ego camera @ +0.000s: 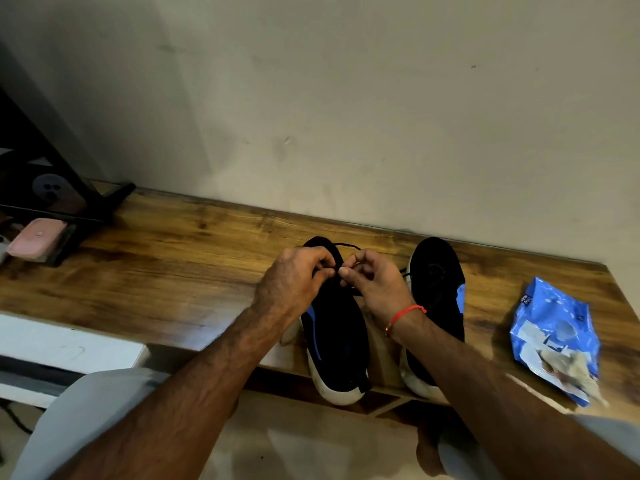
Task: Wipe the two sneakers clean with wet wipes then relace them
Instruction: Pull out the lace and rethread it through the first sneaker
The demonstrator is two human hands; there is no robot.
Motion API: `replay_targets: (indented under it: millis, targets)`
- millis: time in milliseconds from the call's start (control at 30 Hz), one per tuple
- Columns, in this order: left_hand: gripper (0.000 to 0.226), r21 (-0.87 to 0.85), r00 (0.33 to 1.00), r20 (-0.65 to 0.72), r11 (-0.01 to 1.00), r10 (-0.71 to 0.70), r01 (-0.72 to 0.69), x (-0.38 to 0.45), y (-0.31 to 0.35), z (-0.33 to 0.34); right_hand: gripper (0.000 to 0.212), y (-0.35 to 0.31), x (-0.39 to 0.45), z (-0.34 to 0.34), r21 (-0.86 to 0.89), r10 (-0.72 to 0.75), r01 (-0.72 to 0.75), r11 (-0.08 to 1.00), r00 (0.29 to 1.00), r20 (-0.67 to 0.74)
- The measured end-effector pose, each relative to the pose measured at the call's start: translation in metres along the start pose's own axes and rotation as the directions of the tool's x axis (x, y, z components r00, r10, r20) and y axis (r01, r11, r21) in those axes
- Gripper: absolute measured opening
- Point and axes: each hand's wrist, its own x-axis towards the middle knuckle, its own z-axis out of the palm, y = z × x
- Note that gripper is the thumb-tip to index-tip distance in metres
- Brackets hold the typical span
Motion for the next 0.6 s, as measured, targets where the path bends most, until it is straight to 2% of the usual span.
replay_targets:
  millis: [133, 233, 300, 367, 433, 500, 600]
  targets:
    - [0.014, 0.113, 0.992, 0.107, 0.992, -0.07, 0.057, 0.001, -0.001, 0.001, 0.011, -0.004, -0.003, 0.001, -0.216, -0.162, 0.166, 0.962, 0.986, 0.032]
    - [0.017, 0.096, 0.966, 0.196, 0.984, -0.168, 0.151, 0.003, 0.001, 0.002, 0.014, -0.003, -0.003, 0.002, -0.372, -0.234, 0.235, 0.898, 0.971, 0.049]
    - [0.024, -0.065, 0.907, 0.304, 0.943, -0.292, 0.326, 0.004, 0.001, 0.0, 0.008, -0.001, -0.002, 0.002, -0.443, -0.259, 0.27, 0.855, 0.962, 0.086]
    - [0.027, -0.256, 0.81, 0.431, 0.806, -0.398, 0.533, 0.006, -0.002, -0.002, 0.017, 0.003, -0.001, 0.001, -0.528, -0.255, 0.298, 0.795, 0.954, 0.155]
    - [0.03, -0.314, 0.736, 0.496, 0.695, -0.462, 0.647, 0.005, -0.001, -0.004, 0.023, 0.006, 0.0, 0.001, -0.572, -0.239, 0.311, 0.759, 0.95, 0.199]
    - [0.027, -0.327, 0.734, 0.489, 0.681, -0.472, 0.655, 0.005, 0.0, -0.004, 0.022, 0.009, 0.002, 0.001, -0.603, -0.253, 0.314, 0.733, 0.949, 0.186]
    - [0.016, -0.378, 0.794, 0.417, 0.709, -0.443, 0.595, 0.005, 0.0, -0.007, 0.019, 0.001, 0.005, -0.008, -0.624, -0.256, 0.285, 0.728, 0.957, 0.138]
